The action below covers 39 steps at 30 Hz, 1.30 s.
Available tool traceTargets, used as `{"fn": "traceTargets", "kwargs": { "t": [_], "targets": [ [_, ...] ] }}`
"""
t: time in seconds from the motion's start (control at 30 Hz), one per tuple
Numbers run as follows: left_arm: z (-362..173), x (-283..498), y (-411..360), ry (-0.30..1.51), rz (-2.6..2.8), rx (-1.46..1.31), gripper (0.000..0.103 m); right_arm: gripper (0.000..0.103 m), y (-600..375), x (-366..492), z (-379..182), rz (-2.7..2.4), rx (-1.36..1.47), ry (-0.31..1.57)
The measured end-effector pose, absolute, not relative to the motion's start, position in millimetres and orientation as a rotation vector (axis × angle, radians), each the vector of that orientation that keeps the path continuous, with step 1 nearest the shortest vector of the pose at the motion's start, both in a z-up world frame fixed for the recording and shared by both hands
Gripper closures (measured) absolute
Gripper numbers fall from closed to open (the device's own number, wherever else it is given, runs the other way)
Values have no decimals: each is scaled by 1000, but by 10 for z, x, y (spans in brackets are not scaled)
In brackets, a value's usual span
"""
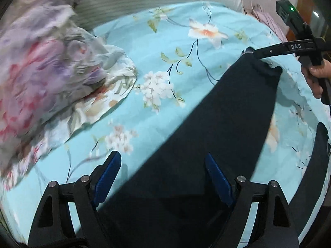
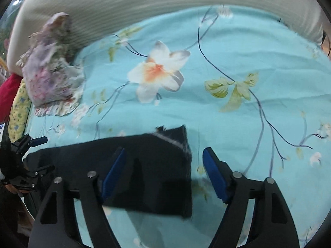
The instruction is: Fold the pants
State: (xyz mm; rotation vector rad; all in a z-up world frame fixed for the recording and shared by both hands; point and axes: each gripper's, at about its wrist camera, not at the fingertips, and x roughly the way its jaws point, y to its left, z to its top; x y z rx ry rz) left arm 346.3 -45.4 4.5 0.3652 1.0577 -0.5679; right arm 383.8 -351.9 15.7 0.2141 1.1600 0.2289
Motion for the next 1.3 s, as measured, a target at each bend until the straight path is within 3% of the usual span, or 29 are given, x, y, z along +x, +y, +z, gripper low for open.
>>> {"fn": "traceTargets", "kwargs": {
  "t": [0.13, 0.2, 0.27, 0.3, 0.37, 0.4, 0.43, 0.5, 0.83, 1.3],
  "targets": [
    [-108, 3661, -511, 1107, -603, 392, 20, 37, -3472, 3965, 88, 240, 200, 1182],
    [-185, 3702, -547, 1133, -627, 407, 23, 52, -3460, 3988, 75, 248, 214, 1184],
    [-272, 3712, -597, 1173, -649, 425, 29, 61, -3445, 4018, 60, 256, 227, 1192],
    [-290, 3703, -621, 1179, -660, 430, 36, 70, -3436, 4016, 63, 248, 218, 1189],
    [-282, 3670, -652, 1194, -707, 414, 60, 86, -3452, 3989, 89, 235, 222, 1175],
    [-270, 3650, -664, 1207, -733, 397, 79, 89, -3472, 3961, 112, 238, 234, 1167],
    [-260, 3626, -706, 1214, -748, 393, 88, 90, -3495, 3928, 144, 244, 245, 1156],
    [-217, 3517, -758, 1196, -741, 432, 96, 91, -3528, 3833, 241, 255, 260, 1127],
    [358, 2672, -584, 1098, -777, 336, 98, 93, -3585, 2961, 780, 326, 274, 993],
    [514, 1360, -701, 1063, -821, 277, 98, 93, -3869, 1520, 759, 352, 291, 933]
  ]
}}
